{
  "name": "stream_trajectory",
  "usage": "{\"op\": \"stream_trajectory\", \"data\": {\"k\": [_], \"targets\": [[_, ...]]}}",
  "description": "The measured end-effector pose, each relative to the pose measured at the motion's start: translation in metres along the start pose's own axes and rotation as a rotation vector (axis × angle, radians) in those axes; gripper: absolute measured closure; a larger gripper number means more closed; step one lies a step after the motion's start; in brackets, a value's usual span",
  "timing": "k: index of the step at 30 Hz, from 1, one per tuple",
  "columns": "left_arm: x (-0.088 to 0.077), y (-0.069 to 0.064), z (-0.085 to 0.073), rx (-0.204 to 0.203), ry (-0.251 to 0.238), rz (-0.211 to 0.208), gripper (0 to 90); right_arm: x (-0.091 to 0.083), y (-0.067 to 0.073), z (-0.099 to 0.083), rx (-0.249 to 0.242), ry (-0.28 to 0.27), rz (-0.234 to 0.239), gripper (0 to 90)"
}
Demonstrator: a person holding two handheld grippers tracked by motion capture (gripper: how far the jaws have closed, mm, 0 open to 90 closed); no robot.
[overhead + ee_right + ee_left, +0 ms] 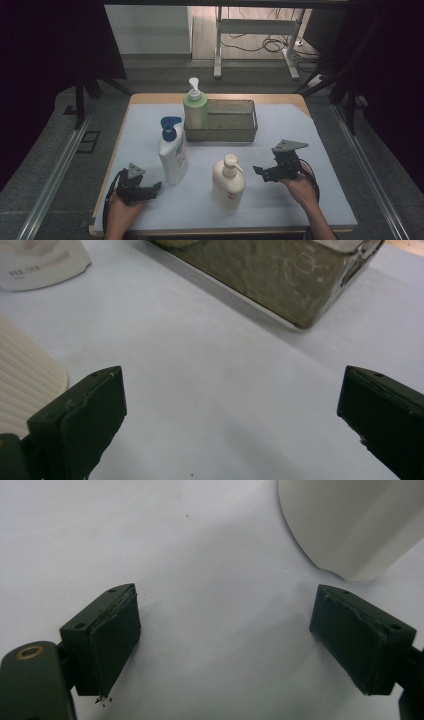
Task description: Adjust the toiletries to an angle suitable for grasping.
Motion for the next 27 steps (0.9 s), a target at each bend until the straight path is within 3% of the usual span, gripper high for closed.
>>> {"op": "stream_trajectory", "data": {"k": [13,27], "targets": [[0.000,0.000,0.000,0.001,0.001,0.000,12.9,0.001,-0.006,-0.021,0.034,0.008,-0.031,0.6],[0.000,0.000,0.000,0.001,0.001,0.000,12.9,0.010,-0.011,-0.047,0.045,0.071,-0.054,1.8]]}}
Point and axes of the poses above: each handheld gripper's, and its own axes: x roughly forward along the jaws, z roughly out of its top, y roughly to its left, the point moved 6 cm from there along x, roughly forward along the jaws, and after that the axes turned 8 degrees about x, right-handed, at the moved point
